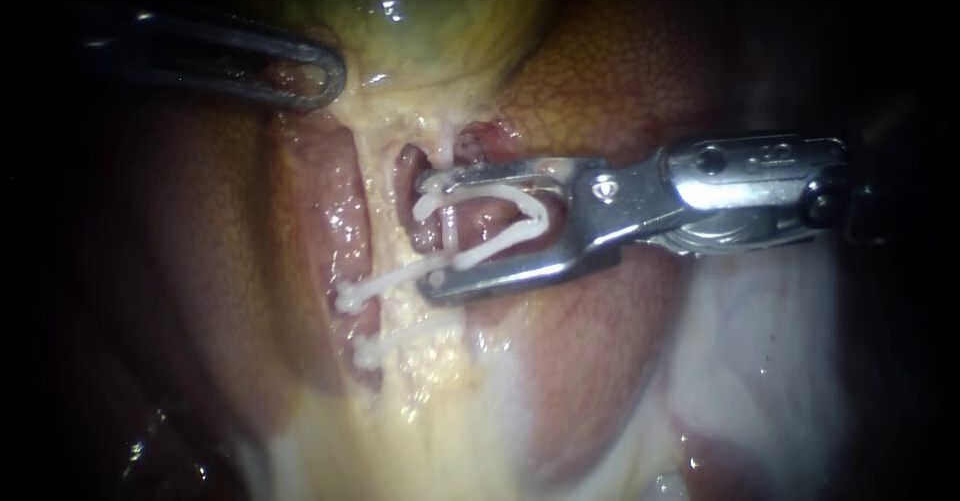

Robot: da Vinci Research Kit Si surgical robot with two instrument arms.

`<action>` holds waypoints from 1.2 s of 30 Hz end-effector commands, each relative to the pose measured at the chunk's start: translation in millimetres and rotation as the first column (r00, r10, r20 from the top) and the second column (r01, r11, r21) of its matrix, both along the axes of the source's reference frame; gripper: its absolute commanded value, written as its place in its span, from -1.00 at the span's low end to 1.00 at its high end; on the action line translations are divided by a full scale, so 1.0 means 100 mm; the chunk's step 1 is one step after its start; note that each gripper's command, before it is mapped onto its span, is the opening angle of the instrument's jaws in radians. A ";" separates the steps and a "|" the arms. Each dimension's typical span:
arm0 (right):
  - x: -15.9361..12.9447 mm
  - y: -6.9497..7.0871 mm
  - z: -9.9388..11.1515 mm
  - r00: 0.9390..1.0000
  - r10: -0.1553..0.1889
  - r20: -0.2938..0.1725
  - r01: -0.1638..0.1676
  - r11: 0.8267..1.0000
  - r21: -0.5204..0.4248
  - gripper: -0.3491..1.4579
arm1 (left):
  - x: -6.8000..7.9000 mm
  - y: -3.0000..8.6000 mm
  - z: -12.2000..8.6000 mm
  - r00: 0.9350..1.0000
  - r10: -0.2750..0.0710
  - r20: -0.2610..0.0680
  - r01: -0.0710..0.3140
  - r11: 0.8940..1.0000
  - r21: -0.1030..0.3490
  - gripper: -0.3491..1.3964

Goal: Clipping third clip left tube

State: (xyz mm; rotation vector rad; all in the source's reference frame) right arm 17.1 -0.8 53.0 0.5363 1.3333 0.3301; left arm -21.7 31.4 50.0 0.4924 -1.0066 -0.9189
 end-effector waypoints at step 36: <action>0.049 0.020 0.026 0.939 0.121 -0.322 0.014 0.922 0.387 -0.13 | -0.005 -0.001 -0.002 1.000 -0.003 -0.002 0.003 1.000 0.000 -1.00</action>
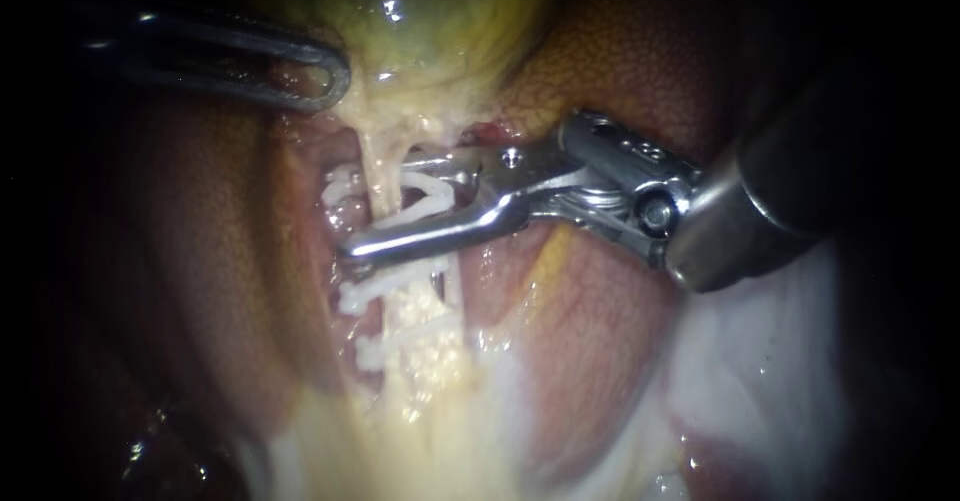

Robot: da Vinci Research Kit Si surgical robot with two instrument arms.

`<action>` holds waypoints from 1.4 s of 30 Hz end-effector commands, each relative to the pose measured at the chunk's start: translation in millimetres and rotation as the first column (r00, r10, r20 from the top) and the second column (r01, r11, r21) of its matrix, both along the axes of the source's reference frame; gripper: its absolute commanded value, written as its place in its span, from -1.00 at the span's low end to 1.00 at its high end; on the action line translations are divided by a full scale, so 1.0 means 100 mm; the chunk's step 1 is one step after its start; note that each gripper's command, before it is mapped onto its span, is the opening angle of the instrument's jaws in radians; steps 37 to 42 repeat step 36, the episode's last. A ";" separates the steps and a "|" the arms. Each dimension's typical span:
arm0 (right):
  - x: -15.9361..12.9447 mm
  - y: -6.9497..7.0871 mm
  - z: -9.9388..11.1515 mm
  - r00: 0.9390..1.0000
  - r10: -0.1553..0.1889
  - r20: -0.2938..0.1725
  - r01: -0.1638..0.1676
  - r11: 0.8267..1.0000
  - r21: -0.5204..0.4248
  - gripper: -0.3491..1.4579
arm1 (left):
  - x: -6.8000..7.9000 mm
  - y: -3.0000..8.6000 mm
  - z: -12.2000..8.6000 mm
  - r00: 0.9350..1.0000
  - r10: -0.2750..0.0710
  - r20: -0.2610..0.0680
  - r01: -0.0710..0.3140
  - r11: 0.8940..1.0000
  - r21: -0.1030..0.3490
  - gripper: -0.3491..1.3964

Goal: Clipping third clip left tube

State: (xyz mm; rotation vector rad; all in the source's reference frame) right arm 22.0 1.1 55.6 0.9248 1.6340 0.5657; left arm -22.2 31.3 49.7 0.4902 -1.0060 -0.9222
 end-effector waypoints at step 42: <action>-0.005 0.007 -0.021 0.998 0.012 0.062 -0.018 0.994 0.109 -1.00 | 0.000 0.001 0.000 1.000 0.000 0.000 0.000 1.000 0.001 -1.00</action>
